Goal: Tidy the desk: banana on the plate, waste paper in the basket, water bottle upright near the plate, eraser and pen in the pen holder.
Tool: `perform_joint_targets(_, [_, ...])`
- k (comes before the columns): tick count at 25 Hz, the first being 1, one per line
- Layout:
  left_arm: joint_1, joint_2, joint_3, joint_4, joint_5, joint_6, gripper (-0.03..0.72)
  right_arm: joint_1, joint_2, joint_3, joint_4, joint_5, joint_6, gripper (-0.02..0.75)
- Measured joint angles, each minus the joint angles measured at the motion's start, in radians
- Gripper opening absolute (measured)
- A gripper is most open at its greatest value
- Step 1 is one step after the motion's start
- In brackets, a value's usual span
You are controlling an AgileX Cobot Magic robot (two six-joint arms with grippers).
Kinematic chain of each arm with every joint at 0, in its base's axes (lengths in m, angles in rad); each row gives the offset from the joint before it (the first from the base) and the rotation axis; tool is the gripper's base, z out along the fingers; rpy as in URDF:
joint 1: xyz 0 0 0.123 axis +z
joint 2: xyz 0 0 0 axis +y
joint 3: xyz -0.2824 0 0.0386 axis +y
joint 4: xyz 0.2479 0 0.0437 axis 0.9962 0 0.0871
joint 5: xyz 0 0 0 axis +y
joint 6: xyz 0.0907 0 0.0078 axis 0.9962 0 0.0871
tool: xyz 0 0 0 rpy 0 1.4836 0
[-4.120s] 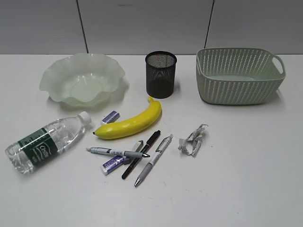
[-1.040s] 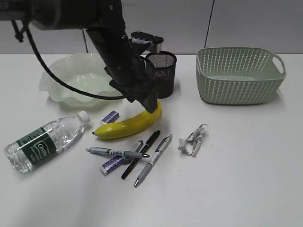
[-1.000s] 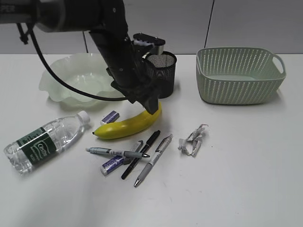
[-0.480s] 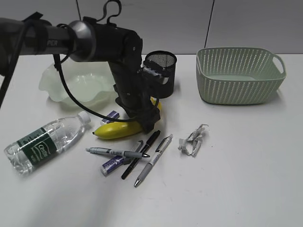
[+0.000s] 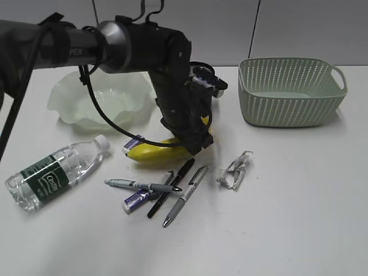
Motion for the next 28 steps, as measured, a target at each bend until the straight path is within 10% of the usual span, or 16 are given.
perform_joint_targets(10, [-0.038,-0.053,-0.239,-0.155,0.228,0.000,0.330,0.000,0.000,0.000,0.000,0.000,0.000,0.239])
perform_joint_targets(16, [-0.017,-0.159,-0.375,-0.053,0.284,0.000,0.330,0.000,0.000,0.000,0.000,-0.001,0.000,0.239])
perform_joint_targets(21, [0.112,-0.219,-0.391,0.077,0.286,-0.010,0.330,0.000,0.000,0.000,0.000,-0.001,0.000,0.239])
perform_joint_targets(28, [0.360,-0.136,-0.390,-0.026,0.273,-0.055,0.330,0.000,0.000,0.000,0.000,-0.001,0.000,0.239])
